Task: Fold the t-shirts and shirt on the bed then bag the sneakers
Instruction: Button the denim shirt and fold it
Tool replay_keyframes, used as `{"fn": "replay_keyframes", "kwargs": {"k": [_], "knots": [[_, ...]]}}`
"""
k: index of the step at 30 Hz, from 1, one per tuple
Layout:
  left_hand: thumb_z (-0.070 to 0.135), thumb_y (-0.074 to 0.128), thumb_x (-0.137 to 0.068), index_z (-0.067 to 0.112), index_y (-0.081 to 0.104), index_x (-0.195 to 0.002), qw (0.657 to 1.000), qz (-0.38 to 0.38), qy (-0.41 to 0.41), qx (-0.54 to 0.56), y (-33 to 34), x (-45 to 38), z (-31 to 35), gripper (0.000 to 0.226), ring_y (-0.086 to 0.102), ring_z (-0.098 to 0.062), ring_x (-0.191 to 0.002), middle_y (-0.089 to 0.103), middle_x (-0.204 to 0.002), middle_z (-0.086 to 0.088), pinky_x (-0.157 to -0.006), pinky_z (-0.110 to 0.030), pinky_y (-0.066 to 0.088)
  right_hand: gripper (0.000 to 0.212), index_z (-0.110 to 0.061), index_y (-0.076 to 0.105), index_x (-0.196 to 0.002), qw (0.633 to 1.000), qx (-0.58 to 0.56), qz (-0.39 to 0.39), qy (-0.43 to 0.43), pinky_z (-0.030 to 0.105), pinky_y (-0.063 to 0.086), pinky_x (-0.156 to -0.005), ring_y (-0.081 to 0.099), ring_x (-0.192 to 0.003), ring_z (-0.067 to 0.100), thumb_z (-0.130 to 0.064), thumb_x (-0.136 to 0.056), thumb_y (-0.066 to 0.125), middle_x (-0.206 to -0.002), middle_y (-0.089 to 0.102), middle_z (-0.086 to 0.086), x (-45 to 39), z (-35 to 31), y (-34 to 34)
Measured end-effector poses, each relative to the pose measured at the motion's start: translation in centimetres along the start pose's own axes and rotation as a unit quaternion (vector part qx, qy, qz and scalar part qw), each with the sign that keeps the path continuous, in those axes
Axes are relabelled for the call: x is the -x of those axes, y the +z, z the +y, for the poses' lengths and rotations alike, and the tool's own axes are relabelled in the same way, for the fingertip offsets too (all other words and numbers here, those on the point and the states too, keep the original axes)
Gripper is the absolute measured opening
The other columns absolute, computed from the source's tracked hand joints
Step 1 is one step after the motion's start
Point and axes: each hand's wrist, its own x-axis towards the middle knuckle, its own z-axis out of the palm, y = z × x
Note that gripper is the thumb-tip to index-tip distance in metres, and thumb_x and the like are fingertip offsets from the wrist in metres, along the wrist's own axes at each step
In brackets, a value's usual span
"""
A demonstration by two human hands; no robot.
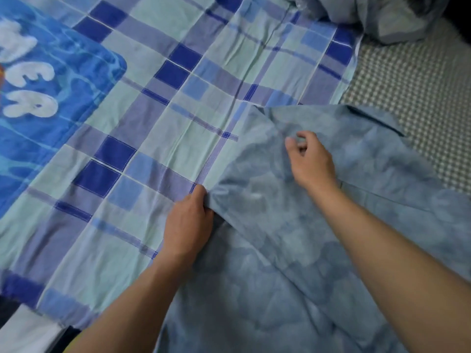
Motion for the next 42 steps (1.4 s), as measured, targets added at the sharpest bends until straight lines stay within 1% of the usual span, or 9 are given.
{"fn": "replay_keyframes", "kwargs": {"k": [4, 11, 17, 22, 26, 31, 36, 40, 42], "knots": [[0.024, 0.054, -0.094, 0.02, 0.047, -0.083, 0.993, -0.003, 0.028, -0.112, -1.2, 0.1, -0.1, 0.014, 0.066, -0.041, -0.082, 0.068, -0.092, -0.011, -0.058, -0.036, 0.032, 0.042, -0.011, 0.058, -0.123, 0.989, 0.138, -0.041, 0.039, 0.044, 0.046, -0.089, 0.061, -0.11, 0.041, -0.046, -0.1, 0.051, -0.118, 0.066, 0.022, 8.4, 9.0, -3.5], [0.011, 0.047, -0.095, 0.007, 0.058, -0.092, 0.993, -0.032, 0.015, -0.109, -1.5, -0.9, -0.3, 0.011, 0.062, -0.049, -0.088, 0.067, -0.096, -0.029, -0.063, -0.042, 0.034, 0.028, -0.003, 0.053, -0.083, 0.983, 0.163, 0.021, 0.078, 0.048, 0.049, -0.055, 0.063, -0.065, 0.049, -0.024, -0.098, 0.061, -0.071, 0.063, 0.031, 18.4, 17.3, -6.3], [0.013, 0.055, -0.092, 0.011, 0.048, -0.106, 0.981, -0.036, 0.099, -0.161, -1.5, 1.0, 0.2, 0.016, 0.061, -0.048, -0.077, 0.055, -0.11, -0.019, -0.057, -0.043, 0.036, 0.027, -0.009, 0.058, -0.11, 0.979, 0.176, -0.062, 0.083, 0.045, 0.049, -0.071, 0.067, -0.093, 0.045, -0.034, -0.102, 0.052, -0.101, 0.071, 0.024, 19.1, 17.9, -6.3], [0.012, 0.047, -0.093, 0.012, 0.04, -0.118, 0.963, -0.161, -0.014, -0.217, -2.5, -1.1, 3.5, 0.026, 0.061, -0.045, -0.102, 0.054, -0.119, -0.019, -0.073, -0.044, 0.04, 0.028, -0.009, 0.057, -0.112, 0.974, 0.2, -0.058, 0.093, 0.047, 0.048, -0.071, 0.065, -0.093, 0.047, -0.035, -0.102, 0.052, -0.103, 0.07, 0.026, 20.6, 18.7, -7.1], [0.019, 0.055, -0.089, 0.019, 0.018, -0.157, 0.948, -0.156, 0.134, -0.243, -3.6, -3.6, 7.5, 0.077, 0.027, -0.042, -0.144, 0.019, -0.16, -0.016, -0.11, -0.054, 0.033, 0.026, -0.009, 0.059, -0.108, 0.982, 0.174, -0.011, 0.069, 0.047, 0.051, -0.069, 0.067, -0.089, 0.045, -0.033, -0.102, 0.05, -0.102, 0.07, 0.022, 20.5, 19.5, -6.5], [0.056, 0.023, -0.104, 0.026, 0.005, -0.163, 0.91, -0.167, 0.287, -0.247, 1.3, -10.0, 10.3, 0.068, -0.004, -0.029, -0.157, 0.0, -0.171, -0.008, -0.126, -0.047, 0.003, 0.023, -0.006, 0.057, -0.1, 0.984, 0.166, 0.052, 0.049, 0.05, 0.054, -0.064, 0.065, -0.08, 0.046, -0.025, -0.103, 0.045, -0.096, 0.065, 0.023, 19.9, 20.7, -5.9], [0.07, 0.009, -0.099, 0.036, -0.002, -0.162, 0.919, -0.13, 0.26, -0.267, 5.6, -13.1, 8.3, 0.072, -0.008, -0.025, -0.157, -0.007, -0.17, -0.007, -0.126, -0.047, 0.001, 0.048, -0.006, 0.059, -0.137, 0.96, 0.239, 0.122, -0.079, 0.055, 0.042, -0.102, 0.05, -0.12, 0.044, -0.029, -0.095, 0.057, -0.134, 0.053, 0.024, 20.9, 22.2, -5.8], [0.066, 0.005, -0.1, 0.033, -0.007, -0.162, 0.902, -0.131, 0.229, -0.342, 6.2, -12.4, 9.0, 0.072, -0.01, -0.028, -0.156, -0.009, -0.17, -0.008, -0.126, -0.051, 0.0, 0.067, -0.015, 0.045, -0.152, 0.94, 0.316, -0.04, -0.125, 0.052, 0.024, -0.12, 0.026, -0.15, 0.036, -0.056, -0.102, 0.028, -0.164, 0.026, 0.013, 25.8, 26.0, -4.7], [0.056, 0.012, -0.103, 0.028, -0.005, -0.162, 0.892, -0.109, 0.205, -0.388, 5.4, -10.7, 11.4, 0.068, -0.012, -0.033, -0.156, -0.011, -0.17, -0.01, -0.125, -0.056, -0.002, 0.069, -0.019, 0.038, -0.155, 0.941, 0.318, -0.054, -0.098, 0.056, 0.021, -0.121, 0.019, -0.153, 0.037, -0.058, -0.098, 0.034, -0.166, 0.02, 0.012, 27.1, 27.3, -5.1]]}}
